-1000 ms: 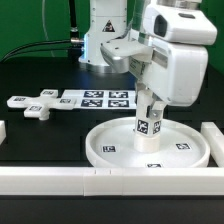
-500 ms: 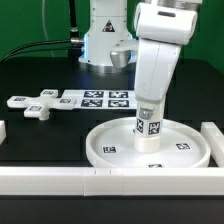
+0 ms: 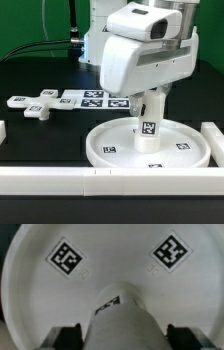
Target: Assemble round table
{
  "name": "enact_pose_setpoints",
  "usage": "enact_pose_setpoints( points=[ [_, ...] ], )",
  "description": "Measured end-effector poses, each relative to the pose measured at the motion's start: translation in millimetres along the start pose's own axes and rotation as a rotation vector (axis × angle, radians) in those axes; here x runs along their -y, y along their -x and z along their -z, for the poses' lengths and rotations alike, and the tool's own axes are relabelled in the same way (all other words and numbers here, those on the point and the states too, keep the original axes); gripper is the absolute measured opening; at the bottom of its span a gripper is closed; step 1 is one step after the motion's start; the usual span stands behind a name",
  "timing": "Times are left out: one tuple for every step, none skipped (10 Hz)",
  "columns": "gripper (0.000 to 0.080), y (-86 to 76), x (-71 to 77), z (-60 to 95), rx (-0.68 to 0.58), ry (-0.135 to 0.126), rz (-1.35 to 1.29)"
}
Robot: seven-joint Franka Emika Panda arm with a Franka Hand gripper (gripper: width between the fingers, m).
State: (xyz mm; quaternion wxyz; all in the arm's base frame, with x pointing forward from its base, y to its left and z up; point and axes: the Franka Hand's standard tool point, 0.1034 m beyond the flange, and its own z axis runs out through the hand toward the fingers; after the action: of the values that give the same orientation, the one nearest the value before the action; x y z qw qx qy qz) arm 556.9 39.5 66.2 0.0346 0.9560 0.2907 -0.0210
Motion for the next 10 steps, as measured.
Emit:
enact_pose_setpoints(
  points=[
    [0.0407, -0.4, 0.9, 0.1, -0.001, -0.007, -0.104],
    [0.0407, -0.6, 1.6, 0.1, -0.001, -0.012, -0.212],
    [0.0407, -0.8, 1.9, 0.2, -0.001, -0.013, -0.259],
    [0.0407, -1.1, 2.3, 0.3, -0.002, -0.015, -0.323],
    [0.0407, -1.4, 2.8, 0.3, -0.002, -0.017, -0.391],
    [0.0407, -1.5, 3.1, 0.3, -0.002, -0.023, -0.46],
    [0.0407, -1.4, 3.4, 0.2, -0.003, -0.034, -0.56],
    [0.0407, -0.7, 3.3, -0.2, -0.005, -0.061, -0.706],
    [0.0407, -0.7, 3.9, -0.4, -0.002, -0.086, -0.846],
    [0.0407, -0.9, 3.8, -0.7, 0.001, -0.114, -1.003]
  ],
)
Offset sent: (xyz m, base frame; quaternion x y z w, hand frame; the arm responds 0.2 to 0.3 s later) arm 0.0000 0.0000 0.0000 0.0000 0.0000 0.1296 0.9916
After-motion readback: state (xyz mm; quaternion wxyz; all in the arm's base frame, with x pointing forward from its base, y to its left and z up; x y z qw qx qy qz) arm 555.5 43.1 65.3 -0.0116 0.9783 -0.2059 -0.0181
